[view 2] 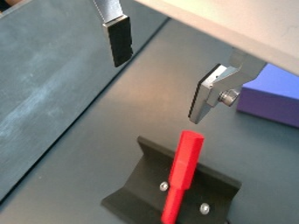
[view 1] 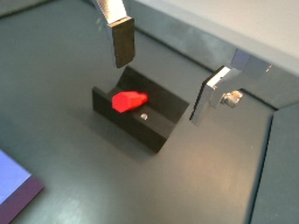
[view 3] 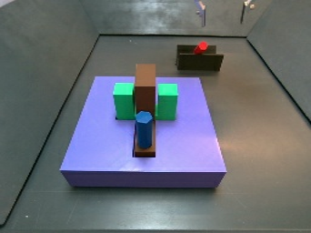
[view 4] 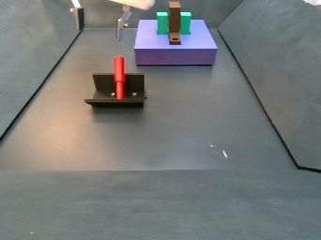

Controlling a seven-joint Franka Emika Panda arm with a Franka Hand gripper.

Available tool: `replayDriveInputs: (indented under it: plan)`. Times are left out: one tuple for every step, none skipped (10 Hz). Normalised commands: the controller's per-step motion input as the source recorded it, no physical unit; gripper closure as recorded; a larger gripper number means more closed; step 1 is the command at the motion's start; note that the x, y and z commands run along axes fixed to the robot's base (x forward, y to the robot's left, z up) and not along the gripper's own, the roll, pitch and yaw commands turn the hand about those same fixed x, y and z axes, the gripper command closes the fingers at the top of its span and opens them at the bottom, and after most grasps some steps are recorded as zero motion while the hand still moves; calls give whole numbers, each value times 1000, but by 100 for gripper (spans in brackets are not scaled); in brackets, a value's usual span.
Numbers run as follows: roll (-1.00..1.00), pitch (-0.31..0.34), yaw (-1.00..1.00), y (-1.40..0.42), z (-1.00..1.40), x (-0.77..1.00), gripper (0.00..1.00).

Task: Pick up the red object. Move up. Place the red object on the fixture. Regrasp the red object. Move to above the board. Insert the red object.
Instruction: Regrasp the red object.

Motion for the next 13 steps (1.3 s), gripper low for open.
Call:
replayDriveInputs:
  plan:
    - [1000,417,349,0,0,234,0]
    - [1000,314,454,0,-34,243,0]
    - [931,146,543,0,-34,294,0]
    - [649,0,569,0,-46,286,0]
    - [537,0,591,6,-100,277,0]
    - [577,0,620,66,-137,243,0]
    - [591,43,657,123,-203,160,0]
    - [540,123,614,191,-214,89,0]
    - [763,131,351,51,-206,0,0]
    - [937,260,69,0,-91,-31,0]
    - [700,194,0,0,-97,-229,0]
    - [589,149,-34,0,-194,-277,0]
    - [354,11,-11,-9,-360,-363,0]
